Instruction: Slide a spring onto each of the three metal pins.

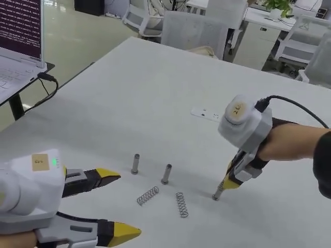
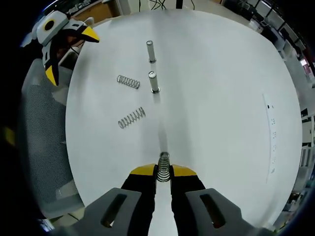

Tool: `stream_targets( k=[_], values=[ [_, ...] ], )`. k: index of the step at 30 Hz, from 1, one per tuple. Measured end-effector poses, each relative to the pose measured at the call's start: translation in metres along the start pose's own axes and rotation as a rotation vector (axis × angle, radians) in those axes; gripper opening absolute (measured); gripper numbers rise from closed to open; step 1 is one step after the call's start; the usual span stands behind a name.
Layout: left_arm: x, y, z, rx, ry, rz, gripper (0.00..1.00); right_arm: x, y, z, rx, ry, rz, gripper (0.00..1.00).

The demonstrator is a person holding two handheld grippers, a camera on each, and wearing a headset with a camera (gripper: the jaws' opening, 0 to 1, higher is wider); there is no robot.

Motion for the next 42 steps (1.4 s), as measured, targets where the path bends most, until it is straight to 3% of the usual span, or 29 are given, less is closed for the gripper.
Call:
stream_targets(
  k=[18, 35, 42],
  values=[
    [0.001, 0.003, -0.001, -0.006, 0.005, -0.004, 0.60, 0.004, -0.007, 0.023, 0.029, 0.013, 0.017, 0.08],
    [0.001, 0.002, -0.001, -0.007, 0.006, -0.009, 0.60, 0.004, -0.007, 0.025, 0.031, 0.011, 0.008, 0.09],
    [0.003, 0.002, -0.001, -0.004, 0.009, -0.011, 0.59, 0.003, -0.008, 0.025, 0.037, -0.001, 0.007, 0.18]
  ],
)
Point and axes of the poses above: the centre of the closed fingertips' face, and the gripper's own axes: z roughly forward along the fingers, y roughly to its left, x roughly out of its underside, the point moved 2 cm from there along -z, roughly backward along the fingers, and after that the axes turned 9 degrees about -y, right-handed, at the moved point
